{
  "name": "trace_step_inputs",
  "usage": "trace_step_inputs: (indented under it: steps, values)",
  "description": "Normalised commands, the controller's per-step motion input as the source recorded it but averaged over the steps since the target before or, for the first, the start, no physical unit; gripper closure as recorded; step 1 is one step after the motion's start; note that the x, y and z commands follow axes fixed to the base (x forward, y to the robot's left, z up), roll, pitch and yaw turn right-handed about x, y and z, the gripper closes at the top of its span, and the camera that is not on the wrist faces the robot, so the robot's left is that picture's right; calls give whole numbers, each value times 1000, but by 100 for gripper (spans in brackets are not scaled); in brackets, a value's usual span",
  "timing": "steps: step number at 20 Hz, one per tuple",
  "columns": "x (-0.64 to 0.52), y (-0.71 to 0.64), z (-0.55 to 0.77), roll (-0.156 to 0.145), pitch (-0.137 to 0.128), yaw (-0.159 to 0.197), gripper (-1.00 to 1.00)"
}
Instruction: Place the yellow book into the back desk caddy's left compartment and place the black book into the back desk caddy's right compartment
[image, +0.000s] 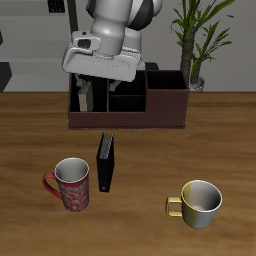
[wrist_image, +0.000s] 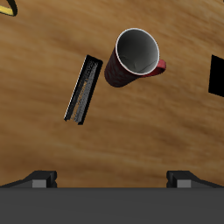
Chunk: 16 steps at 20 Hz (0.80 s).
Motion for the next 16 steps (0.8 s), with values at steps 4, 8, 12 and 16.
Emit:
trace_step_inputs:
  steps: [4, 8, 12, 16]
  values:
    - [422, -111, 154, -15, -23, 70, -100]
    - [337, 44, 77, 128, 14, -46, -100]
    - [202, 206, -53, 279, 75, -117, -100]
    - [163, -28, 59, 110, -36, -89, -100]
